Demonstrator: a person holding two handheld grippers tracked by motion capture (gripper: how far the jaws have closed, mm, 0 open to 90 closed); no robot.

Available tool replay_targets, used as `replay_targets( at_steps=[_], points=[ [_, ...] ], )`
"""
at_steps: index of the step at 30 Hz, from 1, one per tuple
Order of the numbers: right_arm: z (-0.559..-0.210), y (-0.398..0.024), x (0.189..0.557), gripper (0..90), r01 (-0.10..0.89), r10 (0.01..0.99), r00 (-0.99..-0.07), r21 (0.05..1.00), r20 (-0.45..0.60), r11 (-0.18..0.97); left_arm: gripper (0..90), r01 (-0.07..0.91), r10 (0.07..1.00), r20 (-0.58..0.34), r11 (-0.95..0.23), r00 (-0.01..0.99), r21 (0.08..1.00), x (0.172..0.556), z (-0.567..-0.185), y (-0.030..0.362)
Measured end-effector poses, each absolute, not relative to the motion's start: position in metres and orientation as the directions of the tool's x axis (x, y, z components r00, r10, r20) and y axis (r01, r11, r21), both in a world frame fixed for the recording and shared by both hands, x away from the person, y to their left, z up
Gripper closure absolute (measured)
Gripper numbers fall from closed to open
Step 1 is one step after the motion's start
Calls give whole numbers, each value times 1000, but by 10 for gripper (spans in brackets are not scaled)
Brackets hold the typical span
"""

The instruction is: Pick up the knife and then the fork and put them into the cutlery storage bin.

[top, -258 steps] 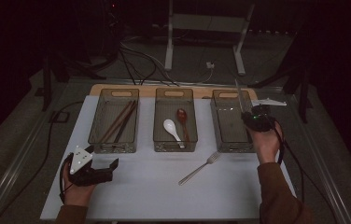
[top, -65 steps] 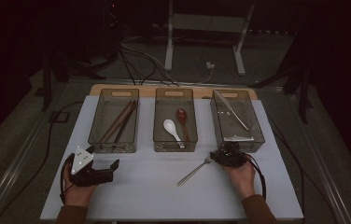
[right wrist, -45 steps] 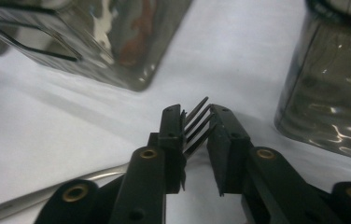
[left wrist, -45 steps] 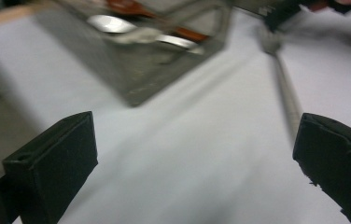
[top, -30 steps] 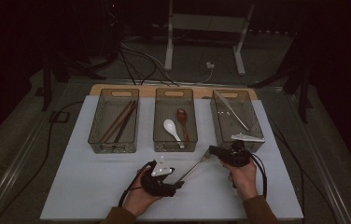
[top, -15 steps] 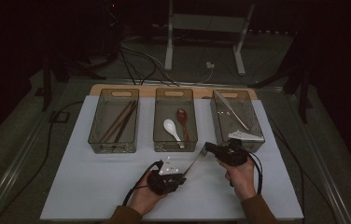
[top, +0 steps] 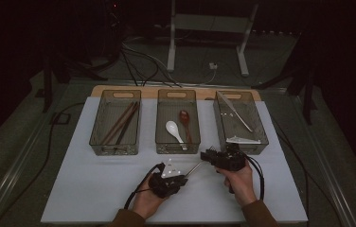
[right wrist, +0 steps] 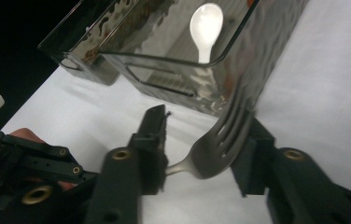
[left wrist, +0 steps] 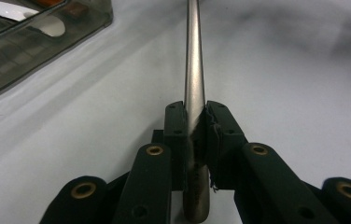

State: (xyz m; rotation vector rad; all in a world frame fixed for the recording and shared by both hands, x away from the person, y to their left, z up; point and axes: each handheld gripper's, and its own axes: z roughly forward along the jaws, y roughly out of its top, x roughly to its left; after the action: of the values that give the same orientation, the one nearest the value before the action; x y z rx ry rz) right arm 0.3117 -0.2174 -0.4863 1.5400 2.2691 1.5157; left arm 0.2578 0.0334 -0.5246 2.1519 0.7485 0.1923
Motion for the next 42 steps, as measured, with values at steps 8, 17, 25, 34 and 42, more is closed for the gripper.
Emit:
replay_targets(
  at_steps=[8, 17, 25, 34, 42],
  points=[
    [-497, -208, 309, 558, 742, 696, -507, 668, 508, 54, 815, 434, 590, -115, -433, 799, 790, 254, -516, 34],
    [-502, -190, 301, 724, 766, 623, -535, 639, 570, 73, 817, 456, 604, -138, -412, 785, 789, 255, -516, 33],
    [-498, -190, 298, 853, 773, 556, -542, 634, 630, 36, 809, 450, 586, -150, -408, 796, 795, 256, -516, 31],
    [-493, -192, 298, 876, 750, 583, -561, 659, 588, 57, 409, 436, 619, -131, -372, 774, 819, 257, -512, 36],
    [-489, -201, 300, 876, 744, 620, -547, 666, 562, 53, 177, 442, 679, -128, -311, 722, 841, 262, -499, 58]
  ],
)
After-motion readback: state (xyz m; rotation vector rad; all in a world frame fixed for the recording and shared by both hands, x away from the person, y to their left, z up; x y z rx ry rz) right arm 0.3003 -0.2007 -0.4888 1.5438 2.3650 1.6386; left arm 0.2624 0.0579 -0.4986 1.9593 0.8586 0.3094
